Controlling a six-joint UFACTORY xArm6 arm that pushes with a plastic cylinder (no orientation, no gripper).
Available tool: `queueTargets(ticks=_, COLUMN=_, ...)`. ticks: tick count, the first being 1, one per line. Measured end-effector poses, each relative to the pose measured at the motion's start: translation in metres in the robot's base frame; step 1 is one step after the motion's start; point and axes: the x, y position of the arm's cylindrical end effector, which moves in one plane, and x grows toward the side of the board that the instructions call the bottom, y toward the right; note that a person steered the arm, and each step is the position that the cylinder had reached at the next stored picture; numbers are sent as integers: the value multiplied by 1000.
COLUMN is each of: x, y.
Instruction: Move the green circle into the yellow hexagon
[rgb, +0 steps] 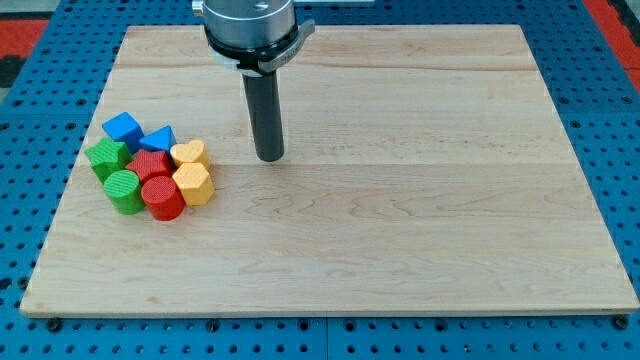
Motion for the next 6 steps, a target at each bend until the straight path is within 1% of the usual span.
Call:
queueTargets(ticks=1, x=86, y=27)
queueTargets(ticks=2, x=138, y=-44)
queueTargets(ticks=3, x=154, y=-154)
queueTargets(ticks=4, x=111, y=-228)
queueTargets(ticks=5, x=58, y=-203)
queueTargets(ticks=6, x=38, y=-119)
